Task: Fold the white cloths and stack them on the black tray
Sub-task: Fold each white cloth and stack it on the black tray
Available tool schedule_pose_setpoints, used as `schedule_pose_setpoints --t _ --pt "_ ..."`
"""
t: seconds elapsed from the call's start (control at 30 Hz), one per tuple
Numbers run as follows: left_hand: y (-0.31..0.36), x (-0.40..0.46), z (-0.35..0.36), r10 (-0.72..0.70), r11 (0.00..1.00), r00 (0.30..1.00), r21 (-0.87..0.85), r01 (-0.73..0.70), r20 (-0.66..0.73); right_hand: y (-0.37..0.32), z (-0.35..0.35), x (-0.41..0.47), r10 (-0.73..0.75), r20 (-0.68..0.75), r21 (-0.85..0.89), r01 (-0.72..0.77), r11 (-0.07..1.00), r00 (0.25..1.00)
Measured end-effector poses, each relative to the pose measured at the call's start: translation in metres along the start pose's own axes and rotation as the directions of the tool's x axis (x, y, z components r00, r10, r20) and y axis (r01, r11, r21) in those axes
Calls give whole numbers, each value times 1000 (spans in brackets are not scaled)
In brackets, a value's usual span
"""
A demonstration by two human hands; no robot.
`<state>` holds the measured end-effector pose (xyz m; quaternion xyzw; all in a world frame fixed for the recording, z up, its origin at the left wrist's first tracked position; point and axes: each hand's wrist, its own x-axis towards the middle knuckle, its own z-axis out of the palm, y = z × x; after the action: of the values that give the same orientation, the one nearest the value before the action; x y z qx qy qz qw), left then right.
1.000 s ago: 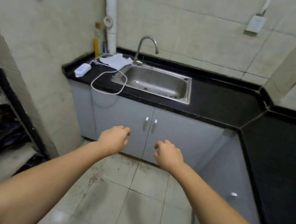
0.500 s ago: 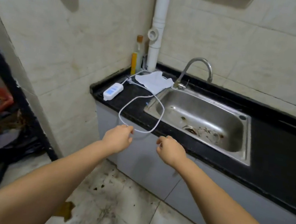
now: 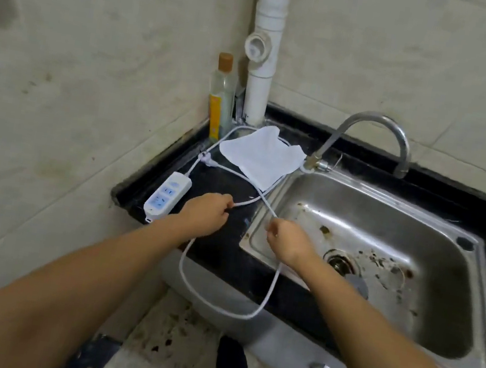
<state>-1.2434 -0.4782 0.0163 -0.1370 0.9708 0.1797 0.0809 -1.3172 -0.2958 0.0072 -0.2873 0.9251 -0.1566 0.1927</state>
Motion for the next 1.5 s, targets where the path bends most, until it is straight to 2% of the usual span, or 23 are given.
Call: schedule_pose_setpoints --t 0.23,0.33,0.4,0.5,0.63,0.7,0.8,0.87,0.93,1.0,1.13,1.27,1.37,1.5 --pt "-27 147 -12 -93 996 995 18 92 42 8 -31 158 -68 34 -93 71 993 997" --pt "-36 194 -6 -108 993 991 50 105 75 5 -23 203 -121 99 -278 144 950 988" --pt "-44 219 0 -119 992 984 45 114 131 1 -15 222 -103 167 -389 161 907 981" --pt "-53 240 10 -70 997 973 48 61 218 3 -4 236 -74 202 -433 157 887 977" --pt "-53 239 21 14 973 983 223 -55 182 7 3 237 -118 191 -445 193 874 975" --pt "-51 238 19 35 955 989 286 -75 142 8 -5 236 -115 167 -327 165 931 979" --pt "-45 227 11 50 973 997 221 -63 63 6 -27 225 -60 95 39 56 998 994" --pt "-36 211 6 34 999 997 -6 -34 -76 6 -42 209 11 -12 294 -7 956 1000" --pt "-23 190 -4 -24 971 981 -236 -22 -191 9 -54 190 83 -133 474 -10 881 988" --pt "-10 167 -15 -25 945 969 -322 -56 -244 13 -65 167 134 -226 613 34 789 965" --pt "13 117 -30 45 914 956 -375 -156 -289 25 -81 101 204 -338 747 130 652 919" --pt "32 69 -30 172 914 941 -310 -263 -293 47 -90 20 318 -388 815 162 556 865" --pt "60 43 -26 151 866 941 -418 -274 -303 71 -95 -42 401 -377 843 131 521 835" --pt "133 21 -14 161 745 950 -598 -294 -267 109 -106 -126 469 -290 914 97 394 834"
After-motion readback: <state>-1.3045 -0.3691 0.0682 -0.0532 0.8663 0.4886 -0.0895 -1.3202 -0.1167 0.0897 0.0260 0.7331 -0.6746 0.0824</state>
